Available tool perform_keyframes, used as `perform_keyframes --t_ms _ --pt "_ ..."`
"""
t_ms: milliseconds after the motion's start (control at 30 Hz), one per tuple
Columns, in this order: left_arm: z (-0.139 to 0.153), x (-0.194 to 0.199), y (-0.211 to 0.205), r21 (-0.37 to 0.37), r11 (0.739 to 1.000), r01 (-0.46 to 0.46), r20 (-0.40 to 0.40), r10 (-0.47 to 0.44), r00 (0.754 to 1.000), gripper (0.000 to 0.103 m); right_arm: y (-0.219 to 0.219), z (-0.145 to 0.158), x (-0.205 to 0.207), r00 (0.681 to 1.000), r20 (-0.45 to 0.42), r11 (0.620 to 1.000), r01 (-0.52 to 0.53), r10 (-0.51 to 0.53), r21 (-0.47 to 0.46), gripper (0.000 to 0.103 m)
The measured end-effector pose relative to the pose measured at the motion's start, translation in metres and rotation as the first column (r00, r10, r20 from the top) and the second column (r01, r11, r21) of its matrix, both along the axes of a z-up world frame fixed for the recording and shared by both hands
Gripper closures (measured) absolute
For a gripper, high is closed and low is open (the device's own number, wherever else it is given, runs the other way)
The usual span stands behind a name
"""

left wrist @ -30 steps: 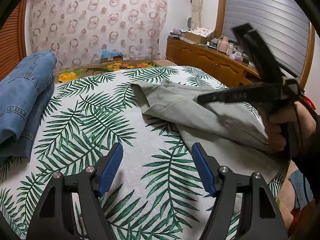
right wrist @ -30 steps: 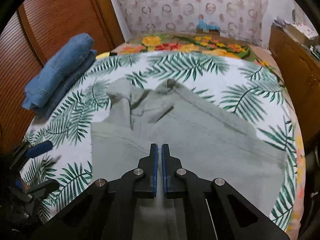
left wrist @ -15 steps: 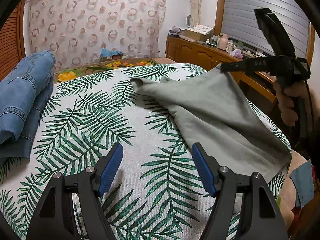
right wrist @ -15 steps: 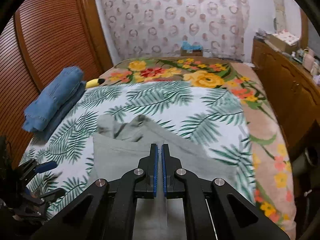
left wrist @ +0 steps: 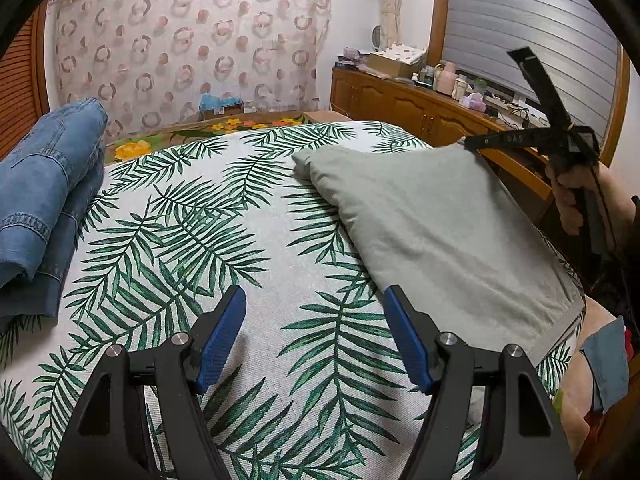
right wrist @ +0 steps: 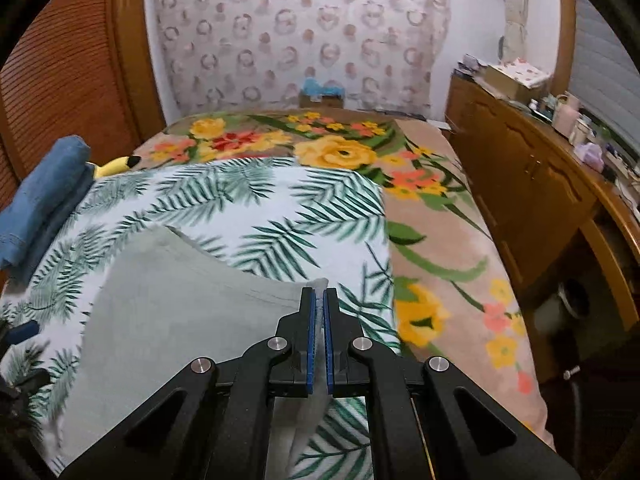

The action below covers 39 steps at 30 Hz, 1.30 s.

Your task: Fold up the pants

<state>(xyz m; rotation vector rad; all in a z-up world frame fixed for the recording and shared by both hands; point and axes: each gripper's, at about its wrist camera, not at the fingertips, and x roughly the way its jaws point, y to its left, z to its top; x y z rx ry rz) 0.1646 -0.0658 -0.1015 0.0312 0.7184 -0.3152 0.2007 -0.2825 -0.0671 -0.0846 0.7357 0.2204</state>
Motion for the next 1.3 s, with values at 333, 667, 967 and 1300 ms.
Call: perform_keyframes --t_ms 333,667,967,1300 --pt "0.000 0.001 0.000 0.002 1.000 -0.001 0.000 0.001 1.000 0.031 0.002 0.001 -0.001 1.000 0.015 1.000 -0.009 0.009 -0.003 0.099" --pt "0.000 0.000 0.000 0.003 1.000 -0.001 0.000 0.001 1.000 0.031 -0.013 0.001 -0.034 0.999 0.050 1.000 0.013 -0.014 0.021 0.093" --pt "0.000 0.000 -0.001 0.005 1.000 -0.001 0.000 0.001 1.000 0.031 -0.010 -0.005 -0.083 0.998 0.059 0.999 -0.015 0.013 0.041 0.081" --pt "-0.001 0.000 0.002 0.031 0.999 0.015 0.003 -0.015 1.000 0.031 0.011 -0.024 -0.146 0.994 0.050 0.995 -0.097 0.096 0.012 0.080"
